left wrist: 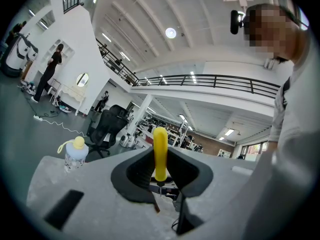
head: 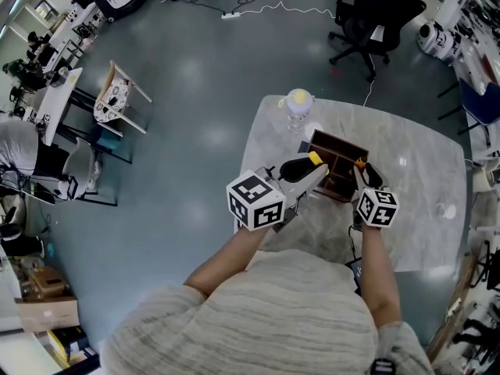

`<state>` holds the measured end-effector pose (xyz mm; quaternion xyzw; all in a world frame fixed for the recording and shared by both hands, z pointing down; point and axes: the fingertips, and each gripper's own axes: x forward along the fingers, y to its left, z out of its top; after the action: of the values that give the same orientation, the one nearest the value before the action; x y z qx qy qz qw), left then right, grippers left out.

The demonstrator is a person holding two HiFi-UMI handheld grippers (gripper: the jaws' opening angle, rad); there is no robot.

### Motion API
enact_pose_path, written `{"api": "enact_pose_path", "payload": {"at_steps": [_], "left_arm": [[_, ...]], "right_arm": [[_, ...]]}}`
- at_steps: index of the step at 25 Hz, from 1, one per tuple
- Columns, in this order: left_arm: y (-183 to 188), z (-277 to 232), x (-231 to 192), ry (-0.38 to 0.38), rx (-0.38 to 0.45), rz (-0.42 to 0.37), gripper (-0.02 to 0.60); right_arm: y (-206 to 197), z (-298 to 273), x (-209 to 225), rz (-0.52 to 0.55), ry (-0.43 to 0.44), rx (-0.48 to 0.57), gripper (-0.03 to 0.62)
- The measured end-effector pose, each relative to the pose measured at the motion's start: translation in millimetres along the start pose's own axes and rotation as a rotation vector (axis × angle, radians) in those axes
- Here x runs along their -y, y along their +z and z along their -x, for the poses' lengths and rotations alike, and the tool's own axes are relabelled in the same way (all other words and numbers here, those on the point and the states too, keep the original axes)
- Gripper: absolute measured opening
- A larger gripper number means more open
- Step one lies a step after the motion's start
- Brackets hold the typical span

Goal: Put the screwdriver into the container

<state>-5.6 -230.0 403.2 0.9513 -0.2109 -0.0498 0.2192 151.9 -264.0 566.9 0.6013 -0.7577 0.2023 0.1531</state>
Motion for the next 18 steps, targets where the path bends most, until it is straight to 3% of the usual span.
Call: {"api": "enact_pose_path", "payload": {"at_steps": [9,18], "left_arm": [[0.5,-5.4,0.0,-0.013,-0.007,-0.003,0.083],[-5.4,-16.2,-0.3,-0.022,-0.037,-0.014,0.083]], "right_arm": [[39.6,29.5,-4.6,-0.065,0.014,0.108,0.137],[89.5,65.9,-33.5,-0.021,0.097,0.198,0.137]]}}
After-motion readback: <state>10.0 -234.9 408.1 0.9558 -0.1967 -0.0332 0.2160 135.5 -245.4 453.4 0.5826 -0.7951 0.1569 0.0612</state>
